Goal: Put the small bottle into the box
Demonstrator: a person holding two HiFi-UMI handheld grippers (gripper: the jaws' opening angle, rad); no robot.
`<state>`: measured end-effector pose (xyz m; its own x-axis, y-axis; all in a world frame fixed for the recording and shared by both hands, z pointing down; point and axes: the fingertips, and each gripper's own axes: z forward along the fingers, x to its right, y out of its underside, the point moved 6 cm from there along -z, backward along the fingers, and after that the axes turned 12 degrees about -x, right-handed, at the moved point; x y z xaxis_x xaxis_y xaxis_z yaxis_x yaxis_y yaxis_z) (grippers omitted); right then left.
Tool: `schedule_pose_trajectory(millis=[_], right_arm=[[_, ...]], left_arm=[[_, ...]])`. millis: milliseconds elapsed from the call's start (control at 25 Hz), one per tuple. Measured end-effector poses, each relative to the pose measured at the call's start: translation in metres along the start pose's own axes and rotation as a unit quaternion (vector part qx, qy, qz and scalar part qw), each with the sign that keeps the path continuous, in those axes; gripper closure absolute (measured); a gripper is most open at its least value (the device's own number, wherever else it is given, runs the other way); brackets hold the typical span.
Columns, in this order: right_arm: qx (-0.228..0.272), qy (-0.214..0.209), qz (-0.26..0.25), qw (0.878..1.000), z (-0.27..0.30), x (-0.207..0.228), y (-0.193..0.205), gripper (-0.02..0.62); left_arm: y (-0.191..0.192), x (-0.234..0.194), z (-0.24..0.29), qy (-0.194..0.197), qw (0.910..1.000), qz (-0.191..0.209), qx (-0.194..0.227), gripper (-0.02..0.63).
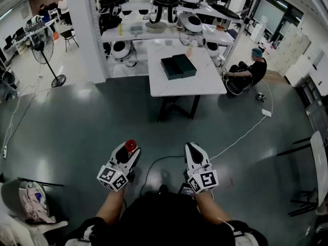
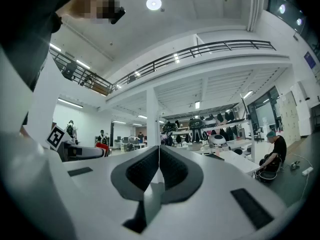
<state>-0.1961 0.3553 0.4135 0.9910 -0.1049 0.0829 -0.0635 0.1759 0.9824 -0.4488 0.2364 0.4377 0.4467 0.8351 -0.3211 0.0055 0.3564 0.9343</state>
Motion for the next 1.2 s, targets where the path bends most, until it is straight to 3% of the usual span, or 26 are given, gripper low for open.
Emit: schedule_pose_trajectory(millis=[120,320,560,680,920,1200], right_arm=[[-0.006,-0.006,0.006,1.000,0.005,-0.003,0.012,0.562],[-0.023,-0.005,0.019,1.000,-0.002,-0.017,0.025,0.563],[0.026,-0.028,0.024,0.999,0.011,-0.026,0.013,0.561],[0.009,-0.027,0.004,1.000,0.017,-0.027,0.011,0.561],[0.001,-0.021,0.003,1.000,0.018,-0.010,0.012,0.561],[0.007,-0.034,0.021,0.999,0.072,0.042,0.019,0.561]], left_arm=[[0.008,-0.006,-0.005,-0.007,0.9999,-0.001,0.008,0.370],[0.017,0.001,-0.012,0.014,0.9999,-0.002,0.003,0.370],[0.012,-0.009,-0.021,0.027,0.9996,0.004,0.001,0.370],[0.012,-0.015,-0.019,0.031,0.9995,-0.001,0.004,0.370],[0.004,-0.023,-0.005,0.035,0.9993,-0.011,0.005,0.370],[-0.006,-0.054,0.048,0.020,0.9997,-0.015,-0.006,0.370]])
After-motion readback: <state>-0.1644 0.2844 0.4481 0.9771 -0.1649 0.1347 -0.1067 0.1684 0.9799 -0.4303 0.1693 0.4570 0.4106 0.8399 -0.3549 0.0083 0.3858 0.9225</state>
